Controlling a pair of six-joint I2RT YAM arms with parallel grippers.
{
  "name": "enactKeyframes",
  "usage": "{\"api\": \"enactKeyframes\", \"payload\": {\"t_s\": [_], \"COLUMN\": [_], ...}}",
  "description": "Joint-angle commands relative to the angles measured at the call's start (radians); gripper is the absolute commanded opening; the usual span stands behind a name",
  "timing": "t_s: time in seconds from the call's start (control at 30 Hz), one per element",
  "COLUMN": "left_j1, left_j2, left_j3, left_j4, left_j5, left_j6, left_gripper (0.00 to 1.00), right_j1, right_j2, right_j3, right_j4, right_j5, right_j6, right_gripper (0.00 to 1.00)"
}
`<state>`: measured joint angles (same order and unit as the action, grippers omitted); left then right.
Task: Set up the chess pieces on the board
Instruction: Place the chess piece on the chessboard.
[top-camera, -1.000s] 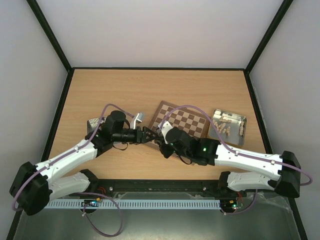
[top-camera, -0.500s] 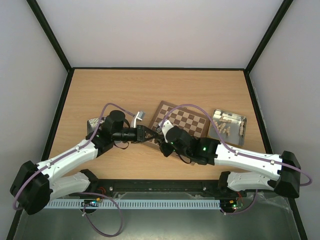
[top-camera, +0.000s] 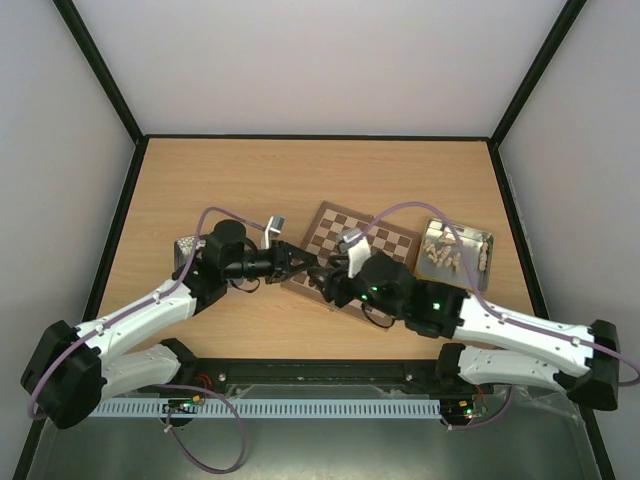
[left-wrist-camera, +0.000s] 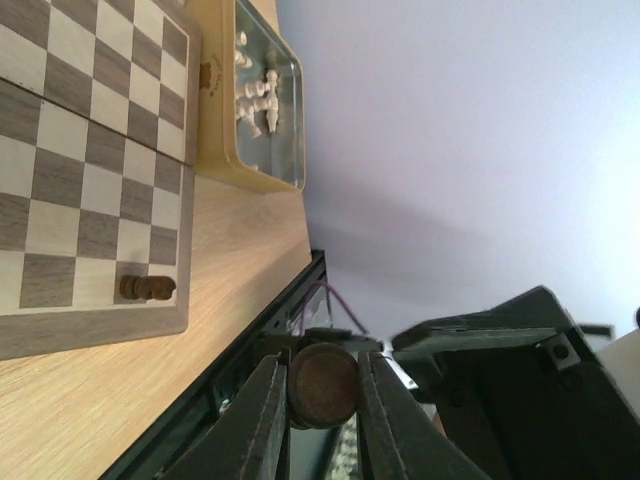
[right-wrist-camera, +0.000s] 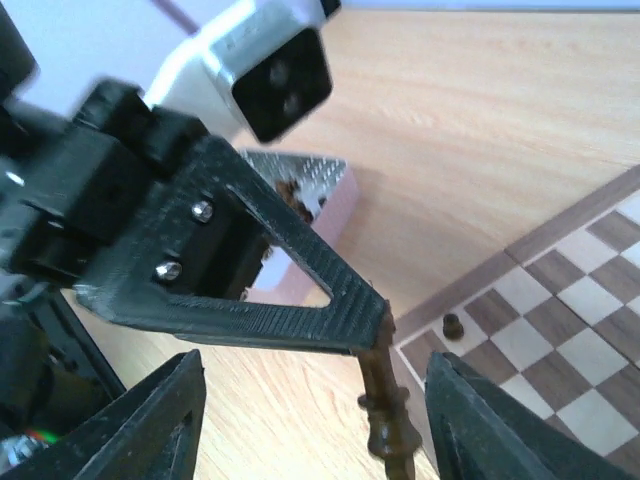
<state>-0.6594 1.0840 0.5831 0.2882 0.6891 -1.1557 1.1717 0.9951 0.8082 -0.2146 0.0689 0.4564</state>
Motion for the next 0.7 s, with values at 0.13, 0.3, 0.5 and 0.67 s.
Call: {"api": "enactKeyframes", "payload": {"t_s": [0.13,0.3,0.5,0.67], "left_j1": [0.034,0.033,0.030,0.030], "left_j2": [0.019,0.059,0.095,0.107], "left_j3": [0.069,0.094,0.082,0.067], "left_j4": [0.169,0.260,0.354,0.392], "left_j5": [-0.076,-0.126,-0.156,-0.163], "left_j6": [-0.316,-0.463,-0.559,-0.594], "left_gripper": [0.05,0.05,0.05,0.05], "right_j1": [-0.030,-0.125,-0.236,-0.236], "right_j2": [-0.154,-0.111,-0.049,-0.046], "right_j3": [-0.078,-0.062,-0.136,-0.135], "right_j4": [0.197,0.219,0.466,0.540], "right_j5": [0.238,0.120,-0.183,-0.217], "right_j6": [0.453,0.665,0.779,0.763], "right_gripper": [0.75,0.77,0.76,0.68]}}
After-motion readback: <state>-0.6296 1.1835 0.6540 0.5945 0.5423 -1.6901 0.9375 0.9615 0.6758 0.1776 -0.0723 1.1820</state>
